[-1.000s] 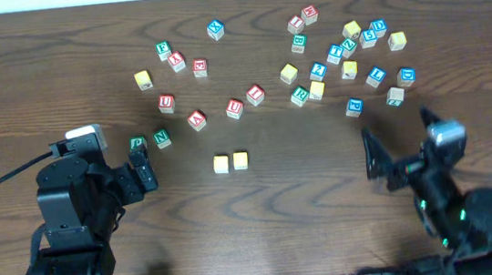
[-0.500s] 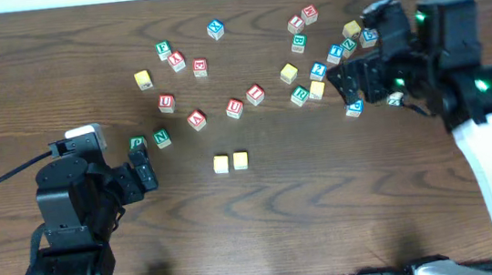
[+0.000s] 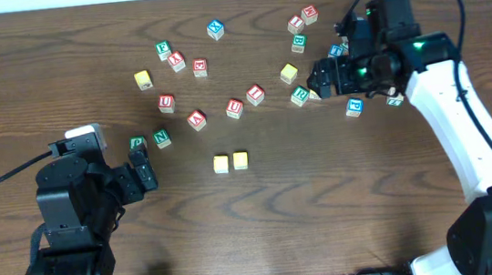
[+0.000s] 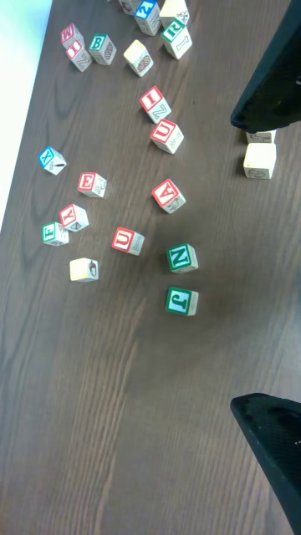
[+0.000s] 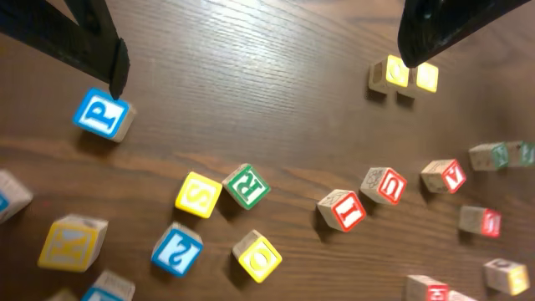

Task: Spell out CORL
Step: 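Move the right gripper toward the green R block at back right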

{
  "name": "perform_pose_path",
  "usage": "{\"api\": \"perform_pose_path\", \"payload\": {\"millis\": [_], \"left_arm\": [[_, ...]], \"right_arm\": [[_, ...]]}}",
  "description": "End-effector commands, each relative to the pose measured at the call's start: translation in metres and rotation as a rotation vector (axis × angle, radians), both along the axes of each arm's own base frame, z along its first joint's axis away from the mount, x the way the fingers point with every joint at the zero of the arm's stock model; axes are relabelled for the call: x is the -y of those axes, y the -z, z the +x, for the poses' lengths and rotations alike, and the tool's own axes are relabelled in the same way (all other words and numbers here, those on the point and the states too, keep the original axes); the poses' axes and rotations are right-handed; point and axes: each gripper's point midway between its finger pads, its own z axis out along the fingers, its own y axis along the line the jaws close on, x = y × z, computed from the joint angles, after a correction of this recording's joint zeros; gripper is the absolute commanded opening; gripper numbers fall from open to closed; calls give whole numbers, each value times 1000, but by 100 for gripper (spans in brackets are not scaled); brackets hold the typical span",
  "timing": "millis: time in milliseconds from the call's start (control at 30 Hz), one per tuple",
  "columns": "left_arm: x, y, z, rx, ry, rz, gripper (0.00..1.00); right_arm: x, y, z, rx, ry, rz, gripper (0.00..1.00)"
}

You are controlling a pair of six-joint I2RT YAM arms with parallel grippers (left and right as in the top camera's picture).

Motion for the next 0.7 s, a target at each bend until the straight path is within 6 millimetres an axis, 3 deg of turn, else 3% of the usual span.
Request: {"api": "perform_pose_path", "payload": {"millis": [0,167,400,500,667], "left_arm": [[-3,-11,1,27,-7,12,98],[-3,-11,1,27,-7,12,98],[-3,-11,1,27,-7,12,98],[-3,-11,1,27,-7,12,98],[-3,-11,1,27,-7,12,98]], "right_arm": [[-3,4,8,-17,235,-63,99],[-21,-9,18,106,511,-124,99],[-23,-24,33,277,796,-112,99],[-27,-10,42,265,818,-99,98],[-39,36,59,185,815,-76,95]]}}
